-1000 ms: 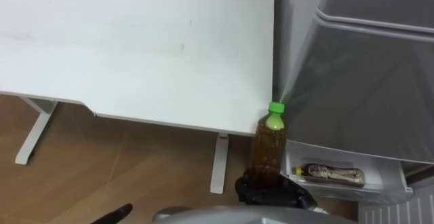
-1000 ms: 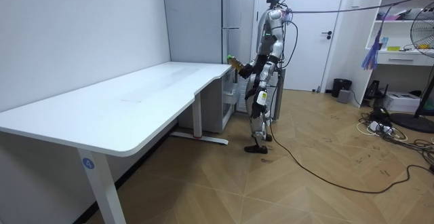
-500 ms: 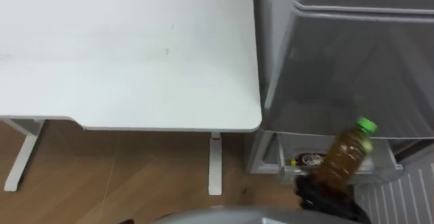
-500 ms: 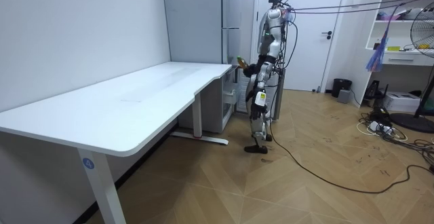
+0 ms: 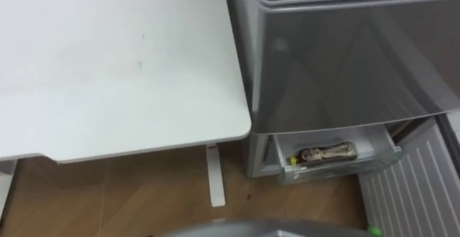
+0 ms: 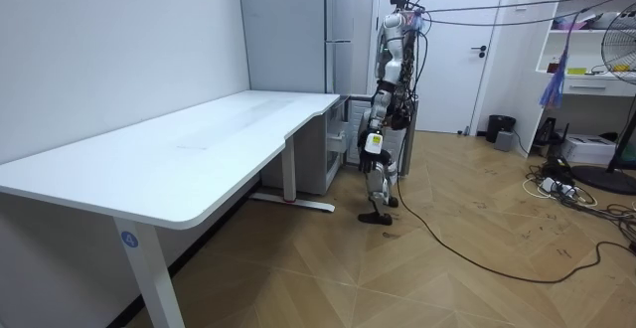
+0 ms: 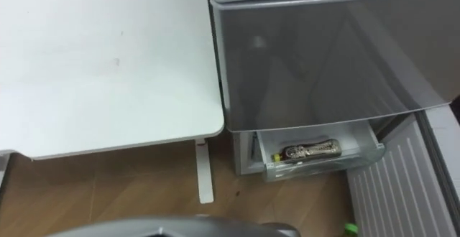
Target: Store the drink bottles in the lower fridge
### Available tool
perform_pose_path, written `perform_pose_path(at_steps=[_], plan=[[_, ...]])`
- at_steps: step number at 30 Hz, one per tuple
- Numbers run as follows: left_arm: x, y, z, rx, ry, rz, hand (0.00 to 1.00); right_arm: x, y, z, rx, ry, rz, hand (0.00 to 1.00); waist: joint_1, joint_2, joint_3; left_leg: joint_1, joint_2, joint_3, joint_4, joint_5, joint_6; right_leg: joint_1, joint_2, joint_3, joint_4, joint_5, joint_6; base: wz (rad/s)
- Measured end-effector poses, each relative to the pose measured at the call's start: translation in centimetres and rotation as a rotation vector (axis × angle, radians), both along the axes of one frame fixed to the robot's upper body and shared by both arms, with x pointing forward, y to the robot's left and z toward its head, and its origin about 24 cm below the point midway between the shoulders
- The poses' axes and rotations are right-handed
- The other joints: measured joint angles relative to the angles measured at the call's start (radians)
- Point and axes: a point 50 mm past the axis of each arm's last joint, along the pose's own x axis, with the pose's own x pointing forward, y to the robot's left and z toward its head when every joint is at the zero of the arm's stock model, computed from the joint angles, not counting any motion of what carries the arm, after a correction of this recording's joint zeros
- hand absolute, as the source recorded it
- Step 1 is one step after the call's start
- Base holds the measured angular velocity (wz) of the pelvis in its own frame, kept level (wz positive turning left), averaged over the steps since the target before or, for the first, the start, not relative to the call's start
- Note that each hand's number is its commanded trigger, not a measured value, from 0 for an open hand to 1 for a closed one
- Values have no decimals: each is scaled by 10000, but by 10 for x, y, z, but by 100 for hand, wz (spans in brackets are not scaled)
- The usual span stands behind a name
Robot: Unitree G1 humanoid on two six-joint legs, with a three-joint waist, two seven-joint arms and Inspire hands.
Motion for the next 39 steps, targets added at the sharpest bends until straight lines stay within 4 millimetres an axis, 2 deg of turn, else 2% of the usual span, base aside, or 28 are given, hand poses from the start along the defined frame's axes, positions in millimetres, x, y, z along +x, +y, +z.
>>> perform_pose_path(at_steps=[6, 11, 14, 17, 24, 26, 30, 35, 39], plan=[[8, 6, 2, 227, -281, 11, 0, 10, -2, 0, -329, -776, -1170, 100, -152, 30, -18, -126, 21, -50, -91, -35, -23, -108, 36, -22, 29, 1, -3, 2], [20, 5, 1, 25, -724, -185, 0, 8, 5, -2, -148, -981, -1973, 100, -182, 89, -14, 89, 25, 14, -224, -72, -50, 72, 77, 23, 42, 4, -6, -5], [27, 1, 0, -200, -952, -459, 0, 18, 10, -5, -27, -1435, -2593, 100, -123, 131, 0, 119, 43, 136, -258, -86, -37, 33, 78, 150, 39, 4, -6, -15], [27, -2, -1, -352, -981, -756, 0, 31, 11, -6, 52, -1996, -3234, 100, -130, 181, 8, 108, 48, 194, -162, -154, -8, 30, 74, 195, 50, 4, -6, -10], [16, -9, -2, -599, -835, -1085, 0, 53, 12, -7, 455, -3271, -4472, 100, 112, 237, 13, 79, 38, 160, -127, -179, 12, 33, 67, 202, 51, 5, -3, 2], [8, -10, -2, -648, -648, -1056, 0, 60, 14, -7, 598, -3561, -4923, 100, 109, 252, 14, 33, 25, 72, -113, -175, 11, 39, 68, 150, 28, 5, -3, 13], [-1, -10, -2, -619, -442, -1075, 0, 68, 16, -7, 921, -4210, -6237, 100, 172, 289, 16, -53, 10, -197, -9, -188, -7, 92, 60, -315, 22, 5, -3, 20], [-1, -10, -2, -551, -363, -1363, 0, 87, 14, -6, 1022, -5059, -7160, 100, 392, 409, 65, -409, 6, -345, 242, -201, -15, -66, 50, -549, 23, 5, -4, 10], [3, -11, -4, -618, -170, -1848, 0, 110, 13, -4, 1235, -5668, -7478, 100, 413, 587, 33, -1192, -3, -644, 650, -195, -7, -538, 26, -822, 68, 22, -32, 22]])
